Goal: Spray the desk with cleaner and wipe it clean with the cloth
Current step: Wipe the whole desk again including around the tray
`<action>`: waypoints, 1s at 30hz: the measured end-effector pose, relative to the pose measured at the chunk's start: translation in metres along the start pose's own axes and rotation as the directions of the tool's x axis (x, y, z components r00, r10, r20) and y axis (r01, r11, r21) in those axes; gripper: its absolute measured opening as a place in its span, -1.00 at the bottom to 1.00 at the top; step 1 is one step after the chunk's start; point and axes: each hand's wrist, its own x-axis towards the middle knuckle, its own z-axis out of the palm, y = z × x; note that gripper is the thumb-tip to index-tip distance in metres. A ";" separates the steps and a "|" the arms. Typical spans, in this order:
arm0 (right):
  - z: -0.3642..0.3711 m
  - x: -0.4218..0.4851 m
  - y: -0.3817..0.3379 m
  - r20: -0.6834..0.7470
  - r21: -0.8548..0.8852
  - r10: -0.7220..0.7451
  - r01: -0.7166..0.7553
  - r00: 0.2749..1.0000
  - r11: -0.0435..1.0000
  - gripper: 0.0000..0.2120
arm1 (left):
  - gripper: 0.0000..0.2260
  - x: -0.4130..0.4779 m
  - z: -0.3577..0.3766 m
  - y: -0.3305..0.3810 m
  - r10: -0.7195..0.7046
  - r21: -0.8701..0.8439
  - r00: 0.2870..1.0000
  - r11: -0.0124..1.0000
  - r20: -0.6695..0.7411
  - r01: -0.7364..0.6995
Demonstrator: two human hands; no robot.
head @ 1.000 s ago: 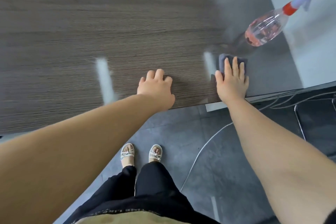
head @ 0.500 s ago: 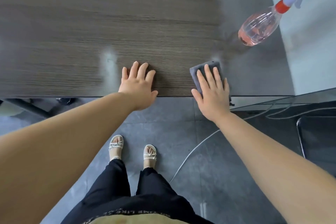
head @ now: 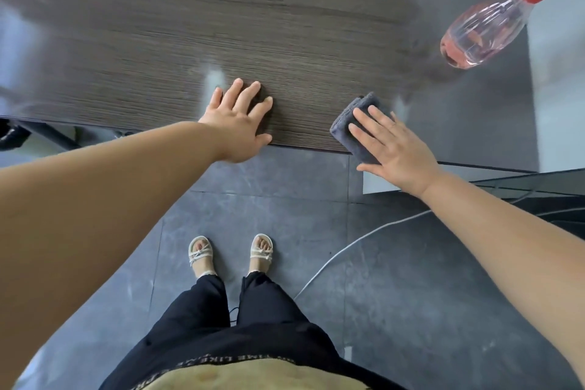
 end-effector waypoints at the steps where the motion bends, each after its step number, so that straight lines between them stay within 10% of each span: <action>1: 0.001 0.007 -0.008 -0.011 -0.003 0.012 -0.012 1.000 1.000 -0.14 | -0.40 0.000 -0.001 0.000 0.004 -0.002 1.000 1.000 0.001 -0.004; 15: 0.002 -0.020 0.009 0.009 -0.044 0.057 -0.056 0.998 0.997 -0.14 | -0.32 -0.004 -0.012 -0.017 0.096 -0.064 0.995 0.993 -0.001 -0.095; 19: 0.010 0.038 -0.045 -0.056 -0.066 0.062 -0.066 0.996 0.996 -0.17 | -0.43 0.001 -0.014 -0.030 0.104 -0.358 0.992 0.926 -0.071 -0.123; 23: 0.016 0.105 -0.106 -0.134 0.018 0.011 -0.009 0.991 1.000 -0.23 | -0.56 -0.012 -0.015 -0.054 -0.113 -0.497 0.945 0.866 -0.307 -0.058; 30: 0.012 0.035 -0.030 -0.109 0.005 -0.089 0.090 0.990 0.996 -0.18 | -0.47 -0.057 0.016 -0.119 -0.331 -0.284 0.915 0.923 -0.232 0.261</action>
